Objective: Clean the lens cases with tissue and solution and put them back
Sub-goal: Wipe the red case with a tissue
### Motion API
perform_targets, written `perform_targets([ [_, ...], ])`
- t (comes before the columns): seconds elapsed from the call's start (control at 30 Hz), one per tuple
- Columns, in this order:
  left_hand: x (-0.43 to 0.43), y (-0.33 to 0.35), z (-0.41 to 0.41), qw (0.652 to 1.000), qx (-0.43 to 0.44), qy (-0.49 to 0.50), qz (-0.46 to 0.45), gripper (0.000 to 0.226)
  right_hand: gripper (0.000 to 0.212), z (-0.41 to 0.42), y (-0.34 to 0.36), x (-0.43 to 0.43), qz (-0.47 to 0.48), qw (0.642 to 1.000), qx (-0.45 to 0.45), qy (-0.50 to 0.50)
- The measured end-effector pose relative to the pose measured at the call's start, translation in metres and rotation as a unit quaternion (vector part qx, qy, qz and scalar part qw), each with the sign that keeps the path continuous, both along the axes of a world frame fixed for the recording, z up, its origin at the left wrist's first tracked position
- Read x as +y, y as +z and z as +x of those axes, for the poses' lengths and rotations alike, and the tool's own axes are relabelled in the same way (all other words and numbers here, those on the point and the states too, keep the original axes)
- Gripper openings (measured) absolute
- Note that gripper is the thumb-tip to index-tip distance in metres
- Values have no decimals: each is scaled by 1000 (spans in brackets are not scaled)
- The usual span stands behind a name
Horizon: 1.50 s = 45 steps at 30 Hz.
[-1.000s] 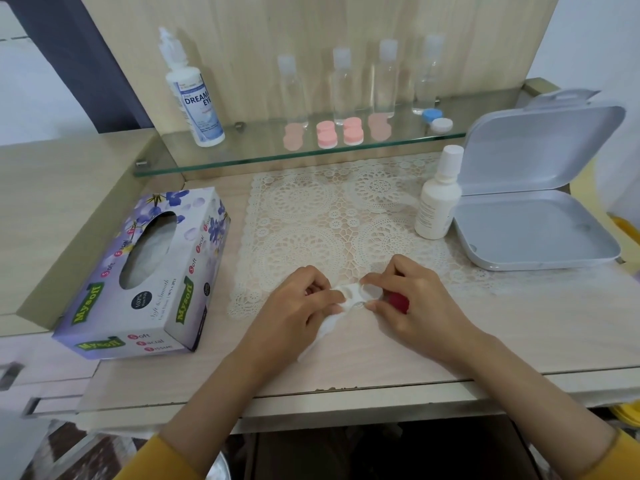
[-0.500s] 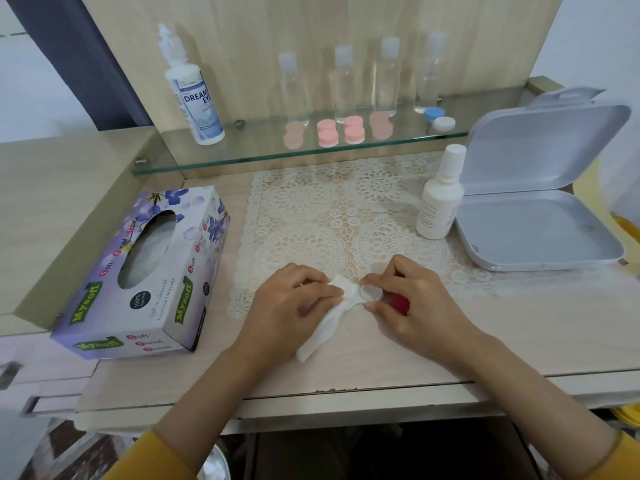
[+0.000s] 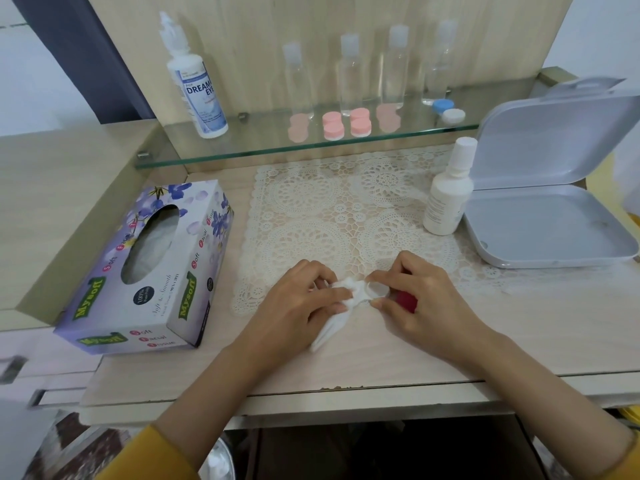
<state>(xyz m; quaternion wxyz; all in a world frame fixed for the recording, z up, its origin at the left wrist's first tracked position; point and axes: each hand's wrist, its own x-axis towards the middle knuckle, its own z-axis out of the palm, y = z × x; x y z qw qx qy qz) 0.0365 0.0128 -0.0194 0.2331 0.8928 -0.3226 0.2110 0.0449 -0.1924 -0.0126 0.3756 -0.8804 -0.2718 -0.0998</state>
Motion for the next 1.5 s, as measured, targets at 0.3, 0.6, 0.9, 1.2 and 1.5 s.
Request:
perform_targets([
  [0.3,-3,-1,0,1000,-15,11,-7,16,23,0,0,0,1,1000,-1,-1],
  [0.6,-2,0,1,999,-14,25,24,15,26,0,-1,-1,2,1000,-10,-4],
  [0.9,-3,1,0,998,-35,33,35,15,24,-2,-1,0,10,1000,-14,-10],
  [1.2,-2,1,-1,998,-45,34,40,16,23,-2,-1,0,16,1000,-18,-14],
  [1.5,-8,6,-4,998,-21,47,35,17,23,-2,0,2,13,1000,-22,-15],
])
